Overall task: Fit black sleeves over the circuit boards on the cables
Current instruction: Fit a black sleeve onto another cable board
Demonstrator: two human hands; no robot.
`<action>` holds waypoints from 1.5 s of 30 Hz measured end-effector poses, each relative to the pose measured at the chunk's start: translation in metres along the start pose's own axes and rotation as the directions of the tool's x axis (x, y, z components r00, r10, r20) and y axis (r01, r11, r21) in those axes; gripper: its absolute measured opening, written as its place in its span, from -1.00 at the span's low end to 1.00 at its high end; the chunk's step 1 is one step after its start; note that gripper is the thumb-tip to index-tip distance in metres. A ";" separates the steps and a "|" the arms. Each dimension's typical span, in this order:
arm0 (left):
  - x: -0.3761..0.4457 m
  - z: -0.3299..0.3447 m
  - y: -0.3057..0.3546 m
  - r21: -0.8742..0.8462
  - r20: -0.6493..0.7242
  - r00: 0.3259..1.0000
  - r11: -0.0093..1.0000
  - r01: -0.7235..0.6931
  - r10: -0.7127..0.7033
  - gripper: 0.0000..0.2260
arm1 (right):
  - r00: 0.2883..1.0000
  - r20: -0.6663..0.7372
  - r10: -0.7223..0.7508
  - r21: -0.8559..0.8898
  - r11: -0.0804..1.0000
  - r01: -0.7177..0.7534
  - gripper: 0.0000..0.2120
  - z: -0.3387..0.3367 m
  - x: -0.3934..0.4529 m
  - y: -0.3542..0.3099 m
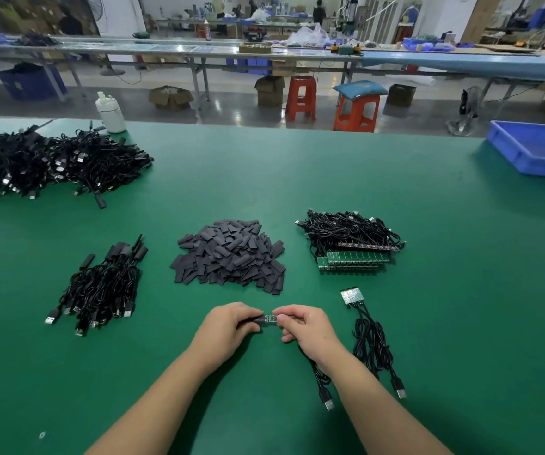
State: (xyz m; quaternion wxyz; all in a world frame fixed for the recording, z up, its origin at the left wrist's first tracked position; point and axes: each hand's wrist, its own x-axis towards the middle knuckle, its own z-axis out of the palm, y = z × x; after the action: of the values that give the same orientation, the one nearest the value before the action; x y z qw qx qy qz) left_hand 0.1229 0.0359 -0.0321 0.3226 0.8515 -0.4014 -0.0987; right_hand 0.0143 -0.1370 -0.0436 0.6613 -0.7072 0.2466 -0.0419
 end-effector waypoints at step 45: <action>0.004 0.012 0.019 -0.075 -0.081 0.994 0.994 -0.081 0.075 -0.86 | 0.997 0.080 -0.016 -0.038 0.999 0.019 -0.73 0.002 0.000 -0.002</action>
State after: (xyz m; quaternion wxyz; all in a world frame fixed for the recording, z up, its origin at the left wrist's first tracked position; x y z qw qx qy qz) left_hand 0.1087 0.0181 -0.0295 0.3745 0.8251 -0.4174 -0.0682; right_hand 0.0160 -0.1353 -0.0419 0.6564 -0.7231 0.2146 -0.0146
